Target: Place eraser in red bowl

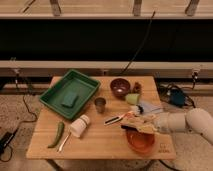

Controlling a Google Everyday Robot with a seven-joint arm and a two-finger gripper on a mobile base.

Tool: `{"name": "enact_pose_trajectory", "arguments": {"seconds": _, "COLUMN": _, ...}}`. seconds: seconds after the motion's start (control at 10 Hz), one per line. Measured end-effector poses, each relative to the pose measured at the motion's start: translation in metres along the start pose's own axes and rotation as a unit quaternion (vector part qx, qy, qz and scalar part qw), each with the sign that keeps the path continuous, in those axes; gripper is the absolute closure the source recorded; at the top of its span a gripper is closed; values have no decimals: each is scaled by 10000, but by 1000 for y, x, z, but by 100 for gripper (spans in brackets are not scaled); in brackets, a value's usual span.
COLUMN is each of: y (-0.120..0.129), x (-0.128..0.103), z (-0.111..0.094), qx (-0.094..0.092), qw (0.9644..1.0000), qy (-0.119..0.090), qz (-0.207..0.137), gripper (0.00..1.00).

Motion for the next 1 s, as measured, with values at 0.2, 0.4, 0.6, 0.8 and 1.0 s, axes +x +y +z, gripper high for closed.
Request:
{"name": "enact_pose_trajectory", "arguments": {"seconds": 0.2, "y": -2, "x": 10, "z": -6, "qx": 74, "qw": 9999, "qy": -34, "qz": 59, "gripper": 100}}
{"name": "enact_pose_trajectory", "arguments": {"seconds": 0.4, "y": 0, "x": 22, "z": -5, "qx": -31, "qw": 9999, "qy": -107, "qz": -43, "gripper": 90}}
{"name": "enact_pose_trajectory", "arguments": {"seconds": 0.6, "y": 4, "x": 26, "z": 3, "qx": -213, "qw": 9993, "qy": -193, "qz": -226, "gripper": 73}}
{"name": "enact_pose_trajectory", "arguments": {"seconds": 0.8, "y": 9, "x": 28, "z": 12, "qx": -375, "qw": 9980, "qy": -276, "qz": -418, "gripper": 51}}
{"name": "enact_pose_trajectory", "arguments": {"seconds": 1.0, "y": 10, "x": 29, "z": 18, "qx": -442, "qw": 9973, "qy": -267, "qz": -515, "gripper": 31}}
